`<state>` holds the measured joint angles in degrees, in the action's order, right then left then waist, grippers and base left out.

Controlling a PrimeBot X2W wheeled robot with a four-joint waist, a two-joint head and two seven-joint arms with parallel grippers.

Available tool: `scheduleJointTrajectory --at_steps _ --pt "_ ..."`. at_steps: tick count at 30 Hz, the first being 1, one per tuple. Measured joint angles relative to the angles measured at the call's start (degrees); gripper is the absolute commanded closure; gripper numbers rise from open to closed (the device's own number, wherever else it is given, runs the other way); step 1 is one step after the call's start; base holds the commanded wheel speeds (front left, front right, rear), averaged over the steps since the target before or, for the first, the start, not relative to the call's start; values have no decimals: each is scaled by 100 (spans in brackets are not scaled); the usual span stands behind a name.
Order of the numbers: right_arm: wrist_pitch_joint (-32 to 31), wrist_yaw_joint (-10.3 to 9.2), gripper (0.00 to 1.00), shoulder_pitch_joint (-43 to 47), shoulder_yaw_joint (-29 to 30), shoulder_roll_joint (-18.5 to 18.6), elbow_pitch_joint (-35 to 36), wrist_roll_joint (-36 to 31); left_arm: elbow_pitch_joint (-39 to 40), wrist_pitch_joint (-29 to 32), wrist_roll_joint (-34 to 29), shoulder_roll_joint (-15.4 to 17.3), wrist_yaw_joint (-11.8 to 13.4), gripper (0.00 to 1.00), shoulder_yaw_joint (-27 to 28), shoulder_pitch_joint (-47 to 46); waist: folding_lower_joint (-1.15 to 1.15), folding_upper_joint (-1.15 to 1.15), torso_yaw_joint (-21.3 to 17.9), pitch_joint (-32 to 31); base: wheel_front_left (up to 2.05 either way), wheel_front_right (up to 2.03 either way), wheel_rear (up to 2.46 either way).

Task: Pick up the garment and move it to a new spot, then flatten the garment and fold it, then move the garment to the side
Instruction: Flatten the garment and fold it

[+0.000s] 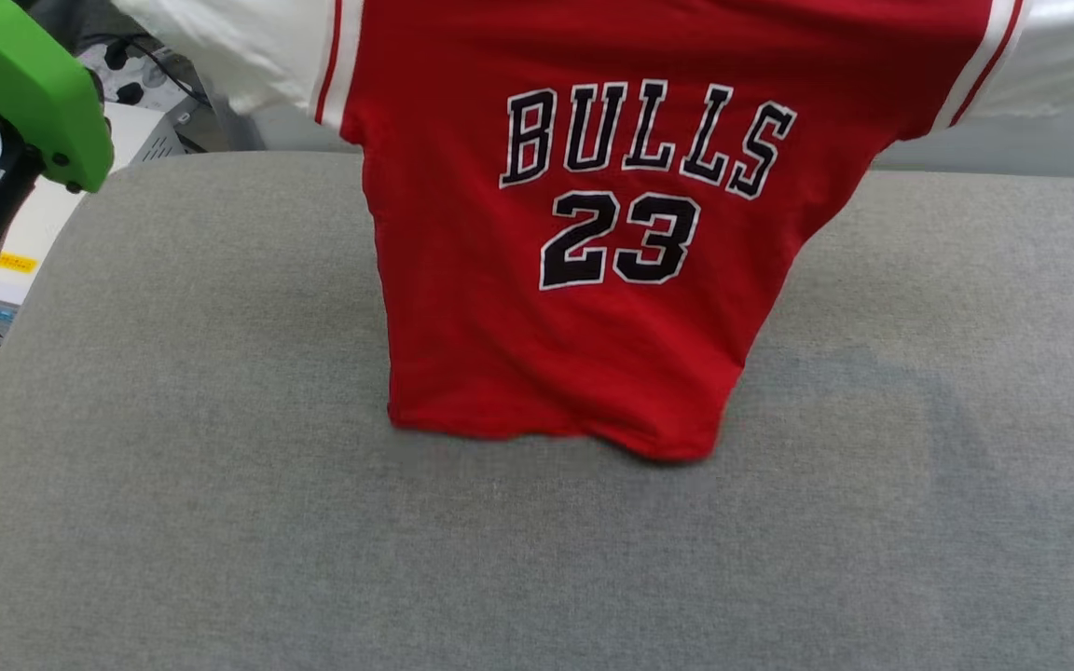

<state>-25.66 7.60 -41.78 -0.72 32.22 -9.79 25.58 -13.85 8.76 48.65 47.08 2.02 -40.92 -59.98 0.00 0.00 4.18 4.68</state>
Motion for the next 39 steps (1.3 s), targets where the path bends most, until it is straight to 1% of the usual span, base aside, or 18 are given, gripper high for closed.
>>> scheduleJointTrajectory --at_steps 4,7,10,15,20,23,26,29,34,39 --pt "1 0 100 -91 82 10 170 42 722 15 34 328 290 100 212 110 0 0 12 -72 0 0 0" --pt "-35 0 100 -129 140 11 276 53 1096 71 96 509 446 100 330 166 0 0 2 -24 0 0 0" --pt "-88 0 100 -258 186 19 385 65 1344 120 153 639 552 100 468 174 0 0 -10 91 0 0 0" --pt "-147 0 100 -766 168 26 436 65 1406 268 197 754 542 100 567 58 0 0 -34 421 0 0 0" --pt "-69 0 100 -1670 14 31 145 18 991 425 196 730 314 100 622 -599 0 0 -72 894 0 0 0" --pt "91 1 100 -2298 -88 2 -220 -83 572 436 33 609 113 100 623 -1140 0 0 -103 1209 0 0 0" --pt "316 1 100 -2954 -192 -66 -660 -257 66 431 -105 375 -98 100 603 -1743 0 0 -141 1538 0 0 0" --pt "623 1 100 -3609 -263 -164 -1156 -437 -453 342 -337 105 -254 100 575 -2364 0 0 -182 1864 0 0 0" --pt "1305 1 100 -4576 -265 -360 -2037 -826 -1346 -111 -664 -391 -410 100 563 -3333 1 0 -252 2381 0 0 0" --pt "1983 0 100 -5218 -119 -564 -2802 -1096 -2042 -692 -839 -782 -557 100 541 -3934 1 0 -308 2777 0 0 0"
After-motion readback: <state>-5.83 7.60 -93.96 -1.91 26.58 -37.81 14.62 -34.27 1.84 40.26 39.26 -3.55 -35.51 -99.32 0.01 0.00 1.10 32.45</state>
